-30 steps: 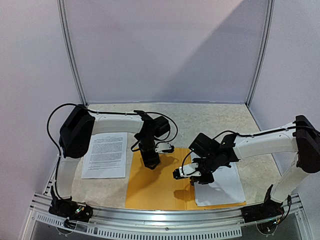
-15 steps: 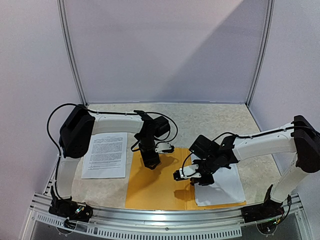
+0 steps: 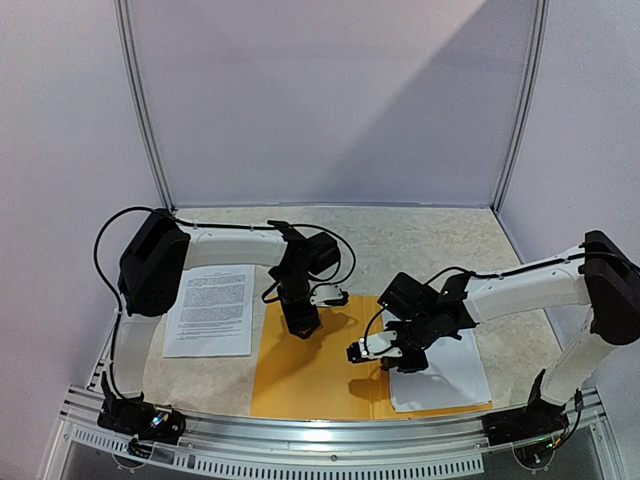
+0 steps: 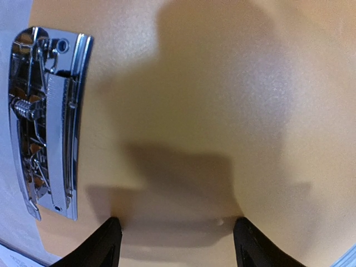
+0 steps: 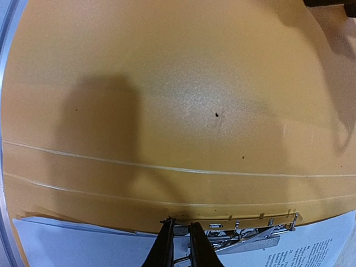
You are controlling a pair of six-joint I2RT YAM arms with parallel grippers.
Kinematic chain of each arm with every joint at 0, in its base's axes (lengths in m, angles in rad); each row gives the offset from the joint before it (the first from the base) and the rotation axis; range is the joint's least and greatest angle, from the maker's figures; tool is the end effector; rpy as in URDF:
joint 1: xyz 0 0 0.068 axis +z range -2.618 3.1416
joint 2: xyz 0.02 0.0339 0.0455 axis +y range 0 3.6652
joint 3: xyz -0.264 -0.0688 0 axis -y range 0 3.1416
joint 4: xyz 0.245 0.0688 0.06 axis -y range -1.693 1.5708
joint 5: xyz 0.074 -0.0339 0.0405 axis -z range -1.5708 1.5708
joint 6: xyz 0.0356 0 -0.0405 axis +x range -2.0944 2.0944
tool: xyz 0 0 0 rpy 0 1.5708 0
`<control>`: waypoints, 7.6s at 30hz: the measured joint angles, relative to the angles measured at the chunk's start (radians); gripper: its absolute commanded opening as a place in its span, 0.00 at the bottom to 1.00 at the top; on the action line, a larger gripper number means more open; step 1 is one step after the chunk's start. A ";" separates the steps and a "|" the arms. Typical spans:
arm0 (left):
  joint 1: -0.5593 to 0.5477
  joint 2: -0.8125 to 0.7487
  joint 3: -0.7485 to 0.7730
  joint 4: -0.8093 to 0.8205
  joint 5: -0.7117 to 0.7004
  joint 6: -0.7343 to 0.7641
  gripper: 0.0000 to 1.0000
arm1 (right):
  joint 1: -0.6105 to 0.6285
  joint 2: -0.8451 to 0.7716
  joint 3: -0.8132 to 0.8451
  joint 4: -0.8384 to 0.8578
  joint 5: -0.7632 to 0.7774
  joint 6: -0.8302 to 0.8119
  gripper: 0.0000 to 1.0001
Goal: Put the files into the folder
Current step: Clamp the file in the folder with some files.
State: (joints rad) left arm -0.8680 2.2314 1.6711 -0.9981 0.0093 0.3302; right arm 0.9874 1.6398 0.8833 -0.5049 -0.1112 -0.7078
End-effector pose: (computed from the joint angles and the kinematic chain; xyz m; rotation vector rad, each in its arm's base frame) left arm 0.2730 -0.3228 0.1330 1.7662 2.5865 -0.0192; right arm 0.1569 0.2449 0.1482 -2.1475 1.8628 0.2184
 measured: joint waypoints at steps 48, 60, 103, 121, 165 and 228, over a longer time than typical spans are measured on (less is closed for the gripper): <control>0.002 0.000 0.001 -0.002 0.002 0.015 0.72 | -0.029 0.082 0.045 -0.075 -0.118 -0.031 0.09; 0.003 0.000 0.001 -0.001 0.001 0.018 0.72 | -0.039 0.072 0.148 -0.234 -0.025 -0.004 0.13; 0.042 0.133 0.403 -0.327 0.193 0.072 0.81 | -0.540 -0.393 0.137 -0.301 0.333 1.311 0.66; 0.050 0.133 0.561 -0.253 0.108 0.005 0.99 | -0.755 -0.302 0.032 -0.405 0.301 1.430 0.99; 0.072 0.266 0.500 -0.048 0.169 -0.138 0.82 | -0.753 -0.196 -0.172 -0.344 0.058 1.469 0.41; 0.080 0.129 0.228 0.121 0.051 -0.061 0.84 | -0.686 0.259 0.336 -0.293 0.197 1.253 0.34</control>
State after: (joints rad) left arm -0.7883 2.3604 1.8992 -0.8768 0.0608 0.2691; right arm 0.3012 1.8992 1.2190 -0.7979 0.0856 0.5449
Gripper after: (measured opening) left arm 0.839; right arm 0.341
